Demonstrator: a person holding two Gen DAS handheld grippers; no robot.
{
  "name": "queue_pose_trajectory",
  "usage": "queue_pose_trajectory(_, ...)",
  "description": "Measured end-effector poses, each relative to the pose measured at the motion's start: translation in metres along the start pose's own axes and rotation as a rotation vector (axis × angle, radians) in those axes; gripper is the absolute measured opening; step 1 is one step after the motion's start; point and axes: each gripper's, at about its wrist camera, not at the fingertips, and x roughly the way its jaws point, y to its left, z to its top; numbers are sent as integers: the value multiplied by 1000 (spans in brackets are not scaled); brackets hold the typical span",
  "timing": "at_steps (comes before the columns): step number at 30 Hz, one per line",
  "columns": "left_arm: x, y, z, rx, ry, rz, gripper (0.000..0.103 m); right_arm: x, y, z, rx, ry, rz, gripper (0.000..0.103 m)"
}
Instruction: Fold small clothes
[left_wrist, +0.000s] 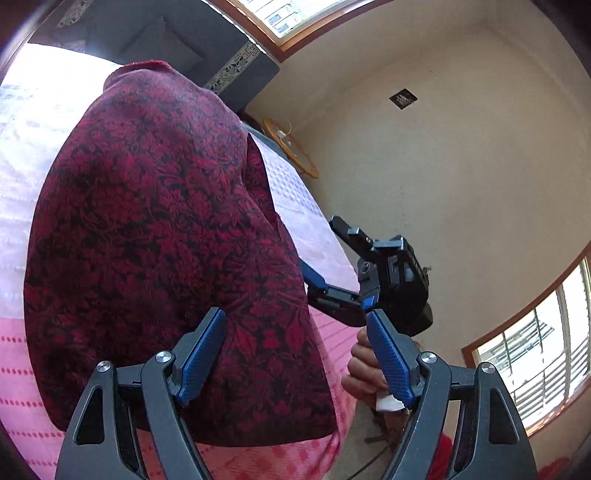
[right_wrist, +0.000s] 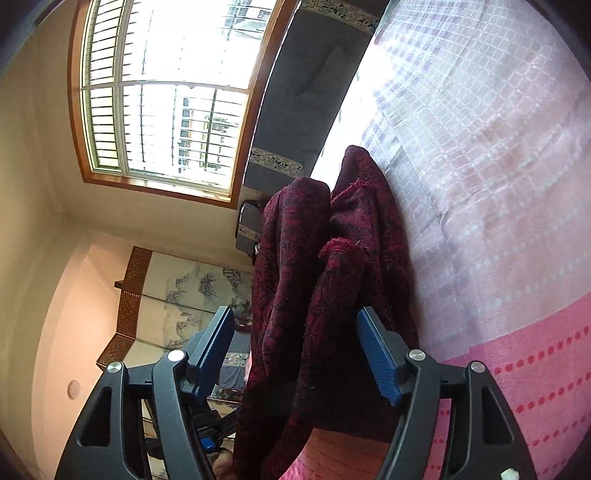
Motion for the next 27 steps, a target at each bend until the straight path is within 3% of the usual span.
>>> queue_pose_trajectory(4, 24, -3, -27, 60, 52, -13, 78, 10, 21, 0, -62, 40, -72, 67)
queue_pose_trajectory(7, 29, -9, -36, 126, 56, 16, 78, 31, 32, 4, -113, 86, -179, 67)
queue_pose_trajectory(12, 26, -9, -44, 158, 40, 17, 78, 56, 44, 6, -175, 131, -284, 67)
queue_pose_trajectory(13, 25, -10, -46, 165, 40, 18, 78, 60, 48, 5, -204, 131, -320, 63)
queue_pose_trajectory(14, 23, -11, -48, 170, 41, 22, 78, 64, 50, 6, -228, 138, -351, 44)
queue_pose_trajectory(15, 20, -12, -50, 175, 37, 27, 78, 70, 51, 7, -249, 153, -386, 32)
queue_pose_trajectory(17, 13, -14, -50, 169, 15, 25, 78, 78, 54, 10, -272, 173, -418, 25)
queue_pose_trajectory(20, -5, -16, -49, 125, -66, -5, 78, 83, 74, 14, -336, 148, -380, 22)
queue_pose_trajectory(23, -27, -12, -50, 103, -139, -33, 78, 81, 113, 18, -428, 109, -175, 20)
queue_pose_trajectory(25, -29, -11, -48, 100, -147, -30, 78, 79, 125, 23, -498, 73, -140, 19)
queue_pose_trajectory(27, -15, -12, -37, 101, -121, 1, 78, 77, 107, 39, -449, 50, -141, 19)
